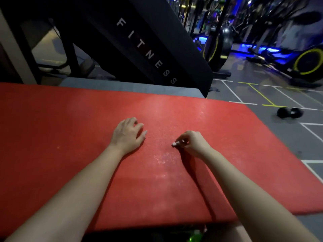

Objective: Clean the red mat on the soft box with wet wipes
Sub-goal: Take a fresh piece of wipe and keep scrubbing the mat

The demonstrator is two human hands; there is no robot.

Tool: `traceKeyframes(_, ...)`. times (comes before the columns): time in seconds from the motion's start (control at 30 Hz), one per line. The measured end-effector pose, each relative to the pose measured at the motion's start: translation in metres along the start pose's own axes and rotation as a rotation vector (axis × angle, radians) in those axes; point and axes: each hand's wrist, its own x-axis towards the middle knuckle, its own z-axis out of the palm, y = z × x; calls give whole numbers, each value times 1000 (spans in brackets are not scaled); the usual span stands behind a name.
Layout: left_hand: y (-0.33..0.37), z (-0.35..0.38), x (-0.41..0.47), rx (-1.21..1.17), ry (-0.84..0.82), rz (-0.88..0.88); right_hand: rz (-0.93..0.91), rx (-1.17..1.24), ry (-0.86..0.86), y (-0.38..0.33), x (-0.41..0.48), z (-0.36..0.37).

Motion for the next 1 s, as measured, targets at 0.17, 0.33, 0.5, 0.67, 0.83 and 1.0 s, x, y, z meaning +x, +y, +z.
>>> traceKeyframes(0.17, 9, -29, -50, -25, -101, -15, -14, -33, -329, -14, -64, -18)
traceKeyframes(0.33, 17, -52, -103, -69, -110, -33, 56, -83, 18, -19, -74, 1)
traceKeyframes(0.5, 14, -58, -153, -42, -94, -47, 37, -93, 8, -16, -102, 10)
traceKeyframes(0.67, 17, -54, -182, -45, -169, -122, -1, 38, -190, -17, -162, -13)
traceKeyframes(0.83, 17, -43, -184, -38, -153, -165, 41, 9, 78, -20, -147, 9)
traceKeyframes(1.0, 17, -40, -189, -23, -111, -166, 124, 64, -11, -32, -163, 8)
